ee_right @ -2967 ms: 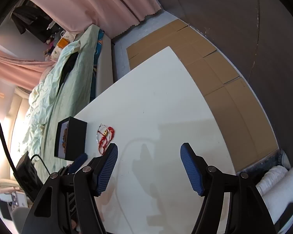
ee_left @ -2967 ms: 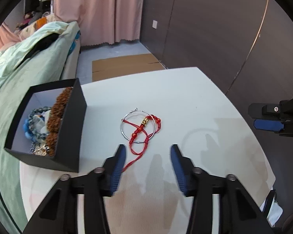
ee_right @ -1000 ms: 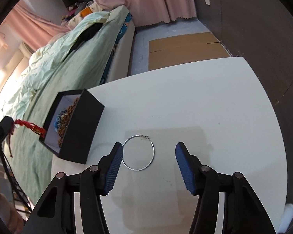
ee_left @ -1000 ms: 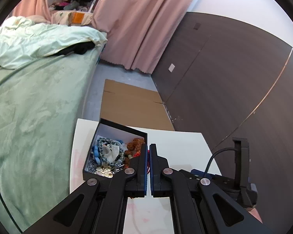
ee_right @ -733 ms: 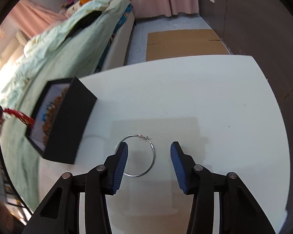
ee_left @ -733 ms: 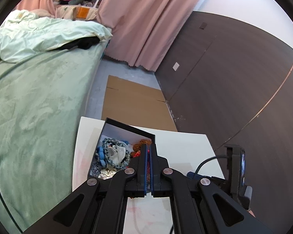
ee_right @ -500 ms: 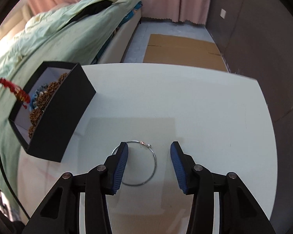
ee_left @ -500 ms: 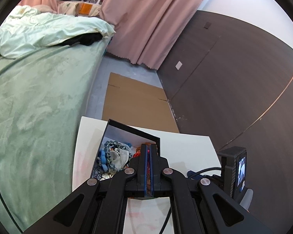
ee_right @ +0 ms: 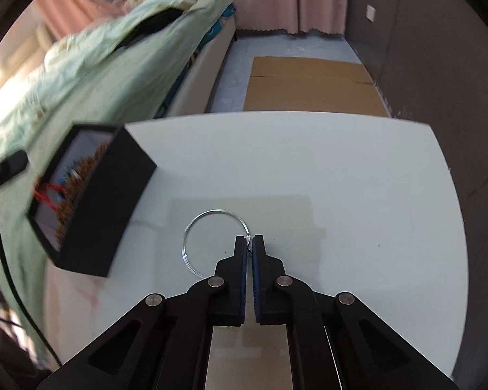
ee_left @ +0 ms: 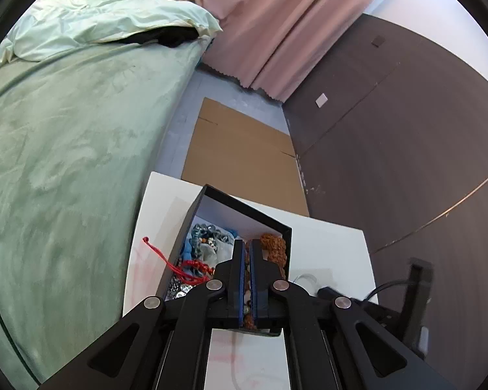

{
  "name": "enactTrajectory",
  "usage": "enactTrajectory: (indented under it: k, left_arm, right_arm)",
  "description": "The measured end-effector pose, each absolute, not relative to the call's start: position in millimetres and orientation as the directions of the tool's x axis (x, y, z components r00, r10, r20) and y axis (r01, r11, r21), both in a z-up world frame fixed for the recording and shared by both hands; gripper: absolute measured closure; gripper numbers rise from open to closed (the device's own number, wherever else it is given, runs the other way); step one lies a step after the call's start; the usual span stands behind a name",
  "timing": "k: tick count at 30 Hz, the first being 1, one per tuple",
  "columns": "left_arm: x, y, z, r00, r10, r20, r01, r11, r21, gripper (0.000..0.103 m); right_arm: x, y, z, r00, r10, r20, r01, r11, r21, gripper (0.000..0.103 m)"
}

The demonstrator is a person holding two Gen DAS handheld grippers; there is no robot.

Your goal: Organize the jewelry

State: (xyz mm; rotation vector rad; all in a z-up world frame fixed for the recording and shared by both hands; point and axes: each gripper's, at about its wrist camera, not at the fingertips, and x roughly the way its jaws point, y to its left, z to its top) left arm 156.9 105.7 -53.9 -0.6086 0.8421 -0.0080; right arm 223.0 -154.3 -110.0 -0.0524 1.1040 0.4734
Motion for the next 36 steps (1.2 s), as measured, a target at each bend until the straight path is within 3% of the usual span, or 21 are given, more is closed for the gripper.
enactTrajectory:
  k: [1,2,5,6,14,20,22,23,24,26,36]
  left_arm:
    - [157,105,-53,0.674,-0.242,-0.698,-0.226,0.832,-0.507,0.097]
    - [155,104,-53,0.672,-0.242,-0.7,-0.226,0.833,-0.505,0.086]
    - [146,103,-48,0.696,-0.228,-0.681,-0.227,0.83,-0.509,0.029]
    - [141,104,-45,0.716,-0.213,-0.665,-0.227,0.83,-0.51,0.019]
    - [123,107,-35,0.731,-0.18,-0.658,-0.229,0.844,-0.485,0.016]
    - [112,110,-31,0.732,-0.17,-0.66,-0.225,0.853,-0.47,0.016]
    - [110,110,-31,0.73,-0.172,-0.662,-0.221,0.856,-0.467,0.016]
    - [109,110,-31,0.728,-0.173,-0.663,-0.22,0.857,-0.466,0.016]
    - [108,111,-31,0.727,-0.176,-0.664,-0.219,0.857,-0.467,0.016]
    - [107,113,-31,0.726,-0.179,-0.665,-0.219,0.856,-0.469,0.016]
    - [103,124,-29,0.732,-0.172,-0.659,-0.235,0.844,-0.481,0.016]
  right_arm:
    - [223,-158,-107,0.363,0.359,-0.86,-0.386,0.898,0.212,0.099]
    - [221,-163,-103,0.365,0.379,-0.85,-0.379,0.895,0.237,0.1]
    - [216,-170,-94,0.371,0.428,-0.824,-0.369,0.882,0.292,0.1]
    - [214,-171,-91,0.375,0.441,-0.815,-0.369,0.878,0.305,0.1]
    - [199,-172,-70,0.404,0.519,-0.754,-0.381,0.844,0.377,0.101]
    - [198,-165,-88,0.335,0.438,-0.834,-0.322,0.885,0.335,0.101]
    - [198,-159,-100,0.33,0.329,-0.885,-0.315,0.922,0.225,0.095]
    - [197,-155,-106,0.323,0.288,-0.902,-0.317,0.93,0.183,0.078]
    - [196,-153,-108,0.326,0.282,-0.903,-0.323,0.93,0.174,0.055]
    - [193,-148,-106,0.358,0.265,-0.895,-0.34,0.93,0.14,0.037]
    - [204,-127,-117,0.405,0.17,-0.898,-0.393,0.919,-0.003,0.037]
